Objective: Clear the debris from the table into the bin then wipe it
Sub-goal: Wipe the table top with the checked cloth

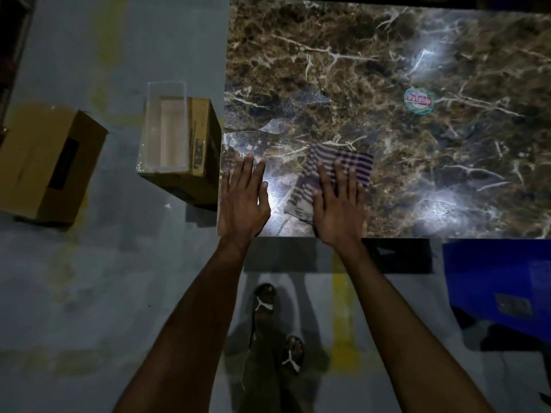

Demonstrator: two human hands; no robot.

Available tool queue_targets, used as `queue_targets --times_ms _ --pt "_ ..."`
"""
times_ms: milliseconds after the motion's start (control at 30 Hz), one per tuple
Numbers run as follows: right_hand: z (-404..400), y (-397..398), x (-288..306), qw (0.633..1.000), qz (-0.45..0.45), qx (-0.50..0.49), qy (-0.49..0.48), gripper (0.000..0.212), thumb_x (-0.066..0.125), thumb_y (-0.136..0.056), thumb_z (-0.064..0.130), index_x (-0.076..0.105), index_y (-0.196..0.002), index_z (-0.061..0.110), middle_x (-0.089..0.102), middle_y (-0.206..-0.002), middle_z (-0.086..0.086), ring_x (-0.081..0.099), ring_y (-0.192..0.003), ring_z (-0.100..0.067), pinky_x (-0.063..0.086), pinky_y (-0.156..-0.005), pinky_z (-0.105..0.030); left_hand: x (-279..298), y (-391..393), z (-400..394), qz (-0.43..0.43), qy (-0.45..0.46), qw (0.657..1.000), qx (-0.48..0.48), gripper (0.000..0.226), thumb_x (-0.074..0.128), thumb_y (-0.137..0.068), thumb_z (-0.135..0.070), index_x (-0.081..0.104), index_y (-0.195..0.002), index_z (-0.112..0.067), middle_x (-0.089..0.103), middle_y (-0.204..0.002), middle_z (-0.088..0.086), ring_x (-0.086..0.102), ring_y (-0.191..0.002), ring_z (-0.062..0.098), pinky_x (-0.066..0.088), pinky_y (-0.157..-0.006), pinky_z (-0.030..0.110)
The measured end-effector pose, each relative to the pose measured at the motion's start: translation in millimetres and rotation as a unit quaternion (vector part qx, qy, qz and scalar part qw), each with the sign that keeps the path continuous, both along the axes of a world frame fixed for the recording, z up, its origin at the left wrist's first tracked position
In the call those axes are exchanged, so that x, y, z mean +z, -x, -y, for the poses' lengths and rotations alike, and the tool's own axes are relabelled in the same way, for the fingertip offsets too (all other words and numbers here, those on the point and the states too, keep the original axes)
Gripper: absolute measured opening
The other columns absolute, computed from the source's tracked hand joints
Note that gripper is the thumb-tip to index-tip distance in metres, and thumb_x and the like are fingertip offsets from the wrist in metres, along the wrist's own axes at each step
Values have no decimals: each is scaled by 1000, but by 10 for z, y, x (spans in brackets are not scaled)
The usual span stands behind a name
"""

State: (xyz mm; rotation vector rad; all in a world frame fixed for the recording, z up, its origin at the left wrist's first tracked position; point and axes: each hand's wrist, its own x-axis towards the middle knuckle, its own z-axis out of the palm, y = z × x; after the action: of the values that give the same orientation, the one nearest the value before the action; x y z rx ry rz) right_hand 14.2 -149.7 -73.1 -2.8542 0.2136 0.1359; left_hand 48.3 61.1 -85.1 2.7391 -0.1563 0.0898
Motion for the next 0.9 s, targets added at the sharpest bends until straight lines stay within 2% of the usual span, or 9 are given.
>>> queue_targets --times_ms 100,167,233,333,433,567,700,833,900 --pt "-252 -19 -46 997 23 72 -7 57 23 -110 45 11 -165 36 4 -174 0 -1 -161 -29 2 -128 -54 -9 -16 11 19 32 999 0 49 44 -108 -30 45 -156 -20 34 -167 4 25 -156 19 12 -128 39" --pt "-249 190 -68 989 36 141 0 57 25 -111 45 11 -165 36 5 -174 0 0 -161 -27 6 -128 -51 -22 -13 15 21 45 999 1 48 45 -108 -30 46 -155 -19 34 -166 4 26 -156 19 11 -128 38" --pt "-99 392 -65 986 27 165 8 57 25 -111 46 9 -165 38 5 -174 1 1 -161 -25 9 -128 -50 -20 -11 14 17 45 999 5 48 45 -108 -31 45 -156 -21 34 -167 3 25 -156 19 14 -129 40" --pt "108 305 -35 995 21 102 2 57 23 -110 47 11 -165 40 6 -174 4 2 -161 -24 12 -127 -51 -29 -30 14 21 36 999 7 49 45 -107 -31 45 -156 -22 34 -167 2 25 -156 18 18 -128 43" --pt "-35 -8 -45 999 23 43 -12 58 24 -109 47 13 -165 37 7 -174 1 2 -160 -29 6 -127 -55 -59 -21 1 28 30 999 10 49 45 -107 -31 45 -155 -22 36 -166 2 26 -155 18 20 -127 43" --pt "-307 -26 -70 994 28 107 -8 58 22 -110 47 10 -165 36 4 -174 -1 0 -161 -28 4 -128 -52 -86 -43 -1 36 44 998 9 48 46 -107 -30 48 -154 -21 38 -164 4 29 -154 19 23 -127 45" --pt "-121 359 -78 985 23 170 19 58 23 -110 47 9 -165 38 4 -174 1 1 -161 -25 10 -128 -48 -65 -30 11 23 35 999 8 49 44 -108 -31 46 -155 -21 35 -166 3 27 -155 19 20 -127 45" --pt "173 240 -49 998 28 64 12 58 26 -108 46 21 -164 34 14 -173 -1 10 -160 -29 14 -126 -52 -65 -33 6 13 25 1000 7 50 42 -107 -32 44 -156 -23 33 -167 2 24 -156 18 23 -126 48" --pt "59 54 -63 999 30 27 10 58 25 -108 47 20 -165 33 13 -173 -2 9 -160 -32 11 -126 -54 -68 -35 -1 13 24 1000 5 50 42 -107 -32 44 -156 -23 33 -167 2 25 -156 19 23 -126 48"
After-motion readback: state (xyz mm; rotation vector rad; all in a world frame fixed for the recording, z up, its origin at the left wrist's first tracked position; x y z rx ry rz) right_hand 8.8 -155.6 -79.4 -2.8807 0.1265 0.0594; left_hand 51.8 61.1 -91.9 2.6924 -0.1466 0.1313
